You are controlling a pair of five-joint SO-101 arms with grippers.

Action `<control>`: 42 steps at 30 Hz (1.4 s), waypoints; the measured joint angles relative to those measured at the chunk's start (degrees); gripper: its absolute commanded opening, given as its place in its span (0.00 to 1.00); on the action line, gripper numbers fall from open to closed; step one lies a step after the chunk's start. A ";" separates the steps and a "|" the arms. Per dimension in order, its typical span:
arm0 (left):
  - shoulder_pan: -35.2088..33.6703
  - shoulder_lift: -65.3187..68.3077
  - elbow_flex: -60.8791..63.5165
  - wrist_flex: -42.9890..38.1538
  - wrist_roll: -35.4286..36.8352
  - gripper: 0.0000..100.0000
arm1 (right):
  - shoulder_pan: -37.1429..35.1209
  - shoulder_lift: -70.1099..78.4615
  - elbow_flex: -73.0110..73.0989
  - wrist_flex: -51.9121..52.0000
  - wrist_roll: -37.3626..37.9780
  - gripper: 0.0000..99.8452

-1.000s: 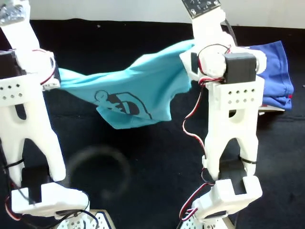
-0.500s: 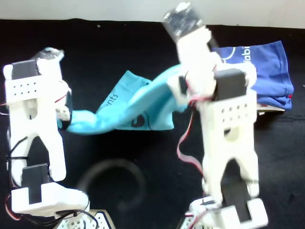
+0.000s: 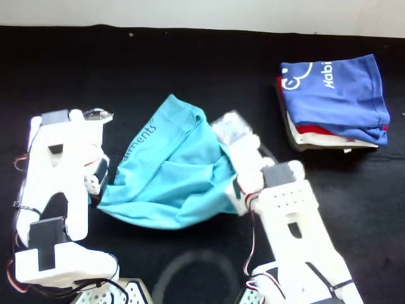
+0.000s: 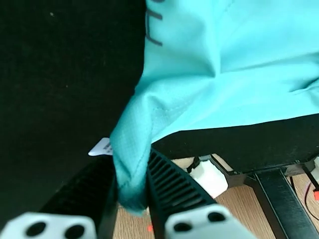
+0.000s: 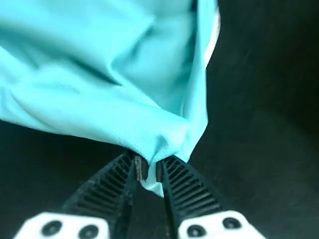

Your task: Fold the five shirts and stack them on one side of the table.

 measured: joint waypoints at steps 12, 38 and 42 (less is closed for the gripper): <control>0.00 0.00 -4.57 4.13 -0.35 0.16 | -0.09 -1.14 -6.42 8.97 1.85 0.14; 15.12 13.80 -13.27 2.37 -14.68 0.16 | -0.09 -1.23 -11.34 7.47 1.85 0.14; 15.12 16.18 -12.84 -1.49 -14.68 0.16 | -0.09 -1.23 -11.34 7.47 1.85 0.14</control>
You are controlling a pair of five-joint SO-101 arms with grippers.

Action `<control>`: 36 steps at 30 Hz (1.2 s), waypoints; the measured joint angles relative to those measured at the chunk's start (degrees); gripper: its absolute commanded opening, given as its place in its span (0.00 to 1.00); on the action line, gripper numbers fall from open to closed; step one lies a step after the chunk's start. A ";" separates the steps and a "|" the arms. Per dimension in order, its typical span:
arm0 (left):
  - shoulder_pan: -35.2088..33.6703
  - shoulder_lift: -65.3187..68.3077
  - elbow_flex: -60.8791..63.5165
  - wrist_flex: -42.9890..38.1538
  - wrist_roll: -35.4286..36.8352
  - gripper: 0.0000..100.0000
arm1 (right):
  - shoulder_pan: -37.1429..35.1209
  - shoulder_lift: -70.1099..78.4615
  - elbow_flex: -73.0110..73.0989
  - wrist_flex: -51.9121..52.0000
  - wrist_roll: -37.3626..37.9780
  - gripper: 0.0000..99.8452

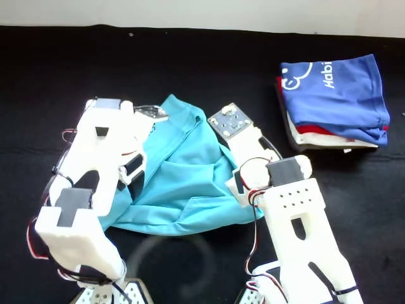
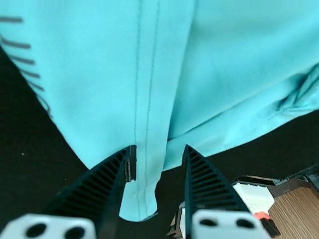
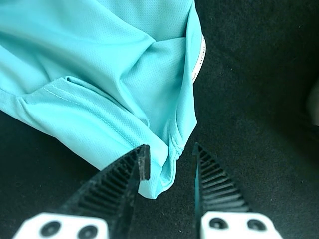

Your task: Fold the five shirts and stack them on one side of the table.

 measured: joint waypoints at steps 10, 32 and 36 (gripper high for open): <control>-0.79 6.59 0.09 -6.15 0.00 0.11 | 0.00 0.00 0.00 0.00 0.00 0.14; -27.16 -2.55 -8.97 -9.58 0.00 0.01 | 0.00 0.00 0.35 0.00 0.00 0.14; -32.53 0.70 -9.41 -14.15 0.00 0.01 | 0.00 0.00 0.35 0.00 0.00 0.14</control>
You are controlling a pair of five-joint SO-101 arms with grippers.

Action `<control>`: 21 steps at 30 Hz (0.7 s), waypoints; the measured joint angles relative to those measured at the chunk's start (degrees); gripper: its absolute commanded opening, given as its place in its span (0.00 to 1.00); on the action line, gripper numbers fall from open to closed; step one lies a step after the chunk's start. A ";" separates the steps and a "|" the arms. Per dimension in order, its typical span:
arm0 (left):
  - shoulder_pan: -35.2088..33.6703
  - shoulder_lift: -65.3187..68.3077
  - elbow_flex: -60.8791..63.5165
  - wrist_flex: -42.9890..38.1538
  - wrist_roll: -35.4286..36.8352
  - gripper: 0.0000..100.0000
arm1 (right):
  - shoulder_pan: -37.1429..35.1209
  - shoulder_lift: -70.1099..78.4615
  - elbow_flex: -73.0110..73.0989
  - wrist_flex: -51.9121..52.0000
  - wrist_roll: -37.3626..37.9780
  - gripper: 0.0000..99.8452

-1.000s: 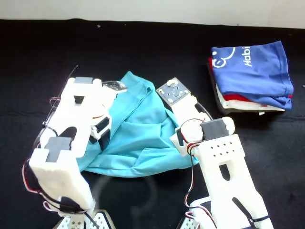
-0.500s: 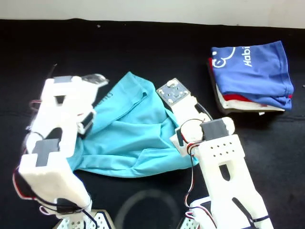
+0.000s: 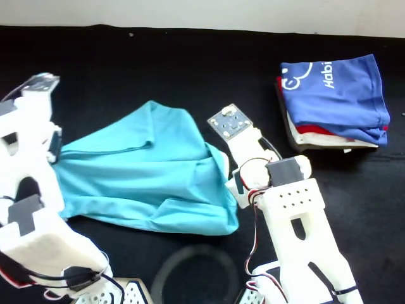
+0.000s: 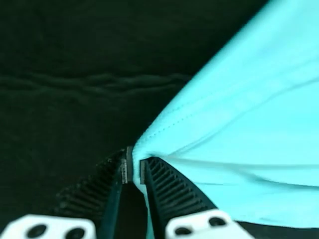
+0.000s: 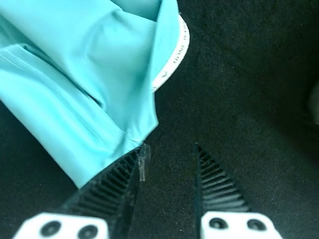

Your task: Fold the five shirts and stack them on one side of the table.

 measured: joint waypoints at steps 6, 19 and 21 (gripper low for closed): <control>-3.78 5.45 0.00 -2.11 -2.20 0.15 | 0.00 0.00 0.00 0.00 0.00 0.14; -11.96 6.33 -12.75 8.44 -9.23 0.20 | 0.00 0.00 0.00 0.00 0.00 0.14; -11.96 6.33 -13.71 13.54 -11.34 0.20 | -0.53 0.00 0.00 0.00 0.00 0.14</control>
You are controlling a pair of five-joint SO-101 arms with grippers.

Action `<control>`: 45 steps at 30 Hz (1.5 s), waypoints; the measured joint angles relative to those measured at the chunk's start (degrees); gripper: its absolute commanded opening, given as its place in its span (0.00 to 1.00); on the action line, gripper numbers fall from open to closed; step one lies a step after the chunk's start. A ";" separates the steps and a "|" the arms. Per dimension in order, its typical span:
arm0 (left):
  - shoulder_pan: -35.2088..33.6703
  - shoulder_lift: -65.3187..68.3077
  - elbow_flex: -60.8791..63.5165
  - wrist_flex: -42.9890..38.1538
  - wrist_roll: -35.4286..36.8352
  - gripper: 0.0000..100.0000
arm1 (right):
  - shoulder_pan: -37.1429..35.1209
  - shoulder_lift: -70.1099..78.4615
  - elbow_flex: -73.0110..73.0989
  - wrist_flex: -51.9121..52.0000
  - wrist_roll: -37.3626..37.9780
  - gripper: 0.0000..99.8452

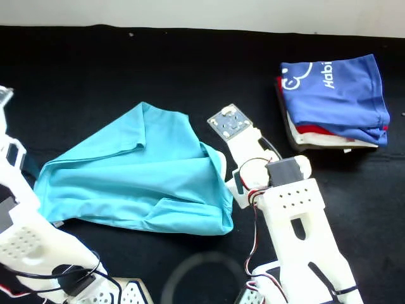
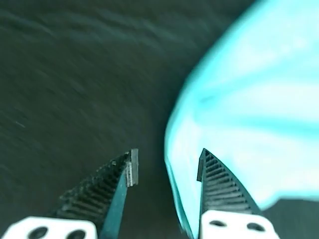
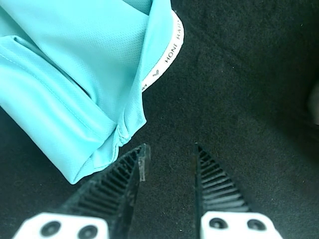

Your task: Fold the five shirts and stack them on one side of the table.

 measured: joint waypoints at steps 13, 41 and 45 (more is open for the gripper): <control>-9.32 0.00 2.29 13.36 -11.96 0.20 | -0.62 0.00 0.00 0.00 0.00 0.14; -10.90 0.26 19.08 -5.63 -6.59 0.18 | -0.62 0.00 0.00 -2.20 0.00 0.14; -9.93 0.09 22.07 -6.24 -6.59 0.18 | -2.81 0.00 0.00 -2.20 0.00 0.14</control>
